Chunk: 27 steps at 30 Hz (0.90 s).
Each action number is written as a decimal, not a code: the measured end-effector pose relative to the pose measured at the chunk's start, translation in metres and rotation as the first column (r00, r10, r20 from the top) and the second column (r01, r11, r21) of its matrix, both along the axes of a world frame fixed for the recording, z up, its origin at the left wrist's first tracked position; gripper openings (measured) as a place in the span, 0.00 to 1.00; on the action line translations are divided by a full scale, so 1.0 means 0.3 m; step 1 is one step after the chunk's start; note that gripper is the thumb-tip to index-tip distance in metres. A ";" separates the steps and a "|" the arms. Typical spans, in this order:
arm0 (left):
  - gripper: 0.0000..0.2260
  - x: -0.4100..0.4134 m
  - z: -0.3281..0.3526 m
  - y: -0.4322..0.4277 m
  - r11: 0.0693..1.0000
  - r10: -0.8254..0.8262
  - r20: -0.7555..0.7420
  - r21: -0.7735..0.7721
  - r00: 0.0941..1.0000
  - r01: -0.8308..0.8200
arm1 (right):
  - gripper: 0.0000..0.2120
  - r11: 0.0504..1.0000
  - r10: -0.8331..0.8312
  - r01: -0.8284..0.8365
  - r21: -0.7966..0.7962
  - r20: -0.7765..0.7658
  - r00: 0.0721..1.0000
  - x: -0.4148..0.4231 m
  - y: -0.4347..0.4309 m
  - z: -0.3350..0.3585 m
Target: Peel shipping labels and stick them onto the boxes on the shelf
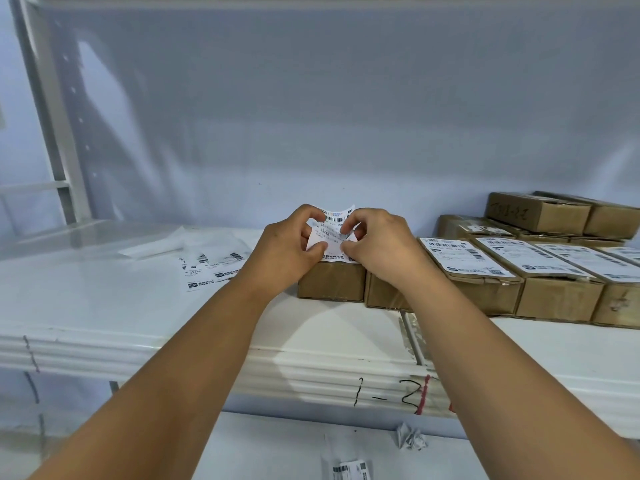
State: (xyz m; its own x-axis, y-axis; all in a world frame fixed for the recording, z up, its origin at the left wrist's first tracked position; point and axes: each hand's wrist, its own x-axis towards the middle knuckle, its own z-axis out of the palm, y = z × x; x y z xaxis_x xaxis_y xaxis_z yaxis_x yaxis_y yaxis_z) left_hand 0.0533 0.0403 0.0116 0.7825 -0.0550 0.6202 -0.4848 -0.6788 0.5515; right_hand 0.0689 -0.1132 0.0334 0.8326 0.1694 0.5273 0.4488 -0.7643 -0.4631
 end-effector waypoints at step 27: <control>0.12 0.007 -0.004 0.007 0.995 0.101 -0.149 0.039 0.984 -0.096 | 0.11 0.978 -0.174 0.166 -0.127 -0.052 0.983 0.012 0.008 -0.013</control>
